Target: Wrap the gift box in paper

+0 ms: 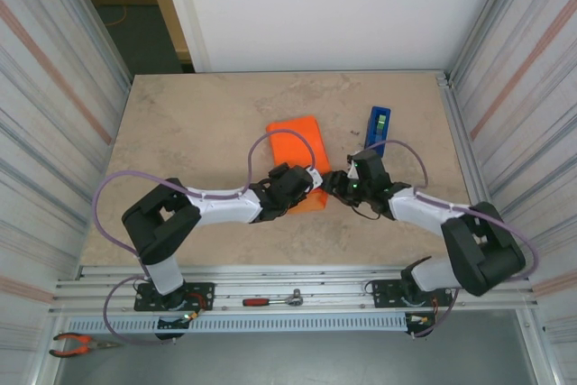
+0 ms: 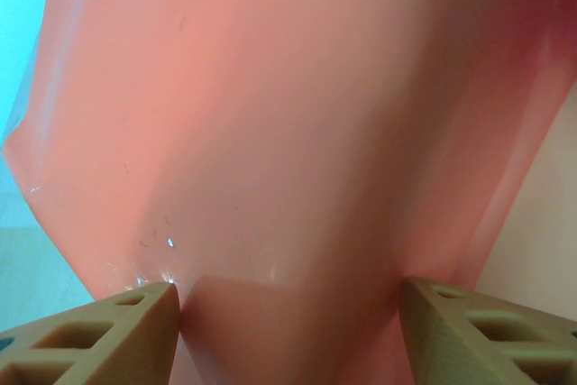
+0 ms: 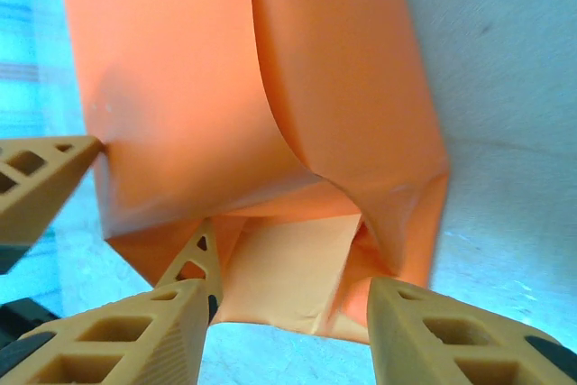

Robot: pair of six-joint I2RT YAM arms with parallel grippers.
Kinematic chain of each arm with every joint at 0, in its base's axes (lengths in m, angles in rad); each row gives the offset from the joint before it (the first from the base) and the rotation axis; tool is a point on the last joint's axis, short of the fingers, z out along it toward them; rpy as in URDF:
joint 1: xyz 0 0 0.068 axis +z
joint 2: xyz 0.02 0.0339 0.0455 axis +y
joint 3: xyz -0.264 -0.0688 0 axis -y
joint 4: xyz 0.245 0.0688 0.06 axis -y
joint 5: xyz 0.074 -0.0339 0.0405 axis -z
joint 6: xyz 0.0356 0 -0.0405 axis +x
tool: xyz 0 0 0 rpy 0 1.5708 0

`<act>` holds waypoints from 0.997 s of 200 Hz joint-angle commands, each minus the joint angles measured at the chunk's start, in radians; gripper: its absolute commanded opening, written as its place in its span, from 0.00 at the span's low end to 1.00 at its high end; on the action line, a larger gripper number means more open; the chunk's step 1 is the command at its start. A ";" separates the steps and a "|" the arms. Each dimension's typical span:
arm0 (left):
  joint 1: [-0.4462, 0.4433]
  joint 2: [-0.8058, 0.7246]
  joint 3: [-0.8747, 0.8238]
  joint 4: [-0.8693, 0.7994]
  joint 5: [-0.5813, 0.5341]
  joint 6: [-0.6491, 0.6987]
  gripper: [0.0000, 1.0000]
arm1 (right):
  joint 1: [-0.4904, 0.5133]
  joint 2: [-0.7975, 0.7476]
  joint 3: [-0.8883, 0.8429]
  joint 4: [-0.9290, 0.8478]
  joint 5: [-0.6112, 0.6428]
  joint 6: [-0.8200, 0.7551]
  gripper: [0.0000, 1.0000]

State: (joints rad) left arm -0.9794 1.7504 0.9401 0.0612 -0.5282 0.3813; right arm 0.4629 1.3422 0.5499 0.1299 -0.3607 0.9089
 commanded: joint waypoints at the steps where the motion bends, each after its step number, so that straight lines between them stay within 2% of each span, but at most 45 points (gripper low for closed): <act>1: -0.013 0.013 -0.023 -0.050 0.033 0.001 0.65 | -0.056 -0.078 -0.037 -0.057 -0.024 -0.038 0.50; 19: -0.014 0.014 -0.023 -0.052 0.033 0.001 0.65 | -0.105 -0.111 -0.064 -0.074 -0.036 -0.048 0.51; 30: -0.014 0.015 -0.023 -0.050 0.033 0.002 0.65 | -0.133 -0.116 -0.077 -0.074 -0.038 -0.053 0.46; 59: -0.014 0.017 -0.021 -0.051 0.033 0.002 0.65 | -0.163 -0.081 -0.087 -0.073 -0.038 -0.079 0.12; 77: -0.015 0.019 -0.022 -0.050 0.033 0.001 0.65 | -0.164 -0.045 -0.075 -0.067 -0.036 -0.095 0.00; 119: -0.015 0.025 -0.020 -0.049 0.036 0.002 0.65 | -0.147 0.053 -0.030 -0.042 -0.030 -0.101 0.00; 199: -0.015 0.028 -0.023 -0.047 0.036 0.003 0.65 | -0.005 0.179 0.105 -0.016 0.007 -0.068 0.00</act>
State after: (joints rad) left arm -0.9794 1.7504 0.9401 0.0612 -0.5285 0.3813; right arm 0.4320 1.5082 0.6197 0.0986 -0.3813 0.8295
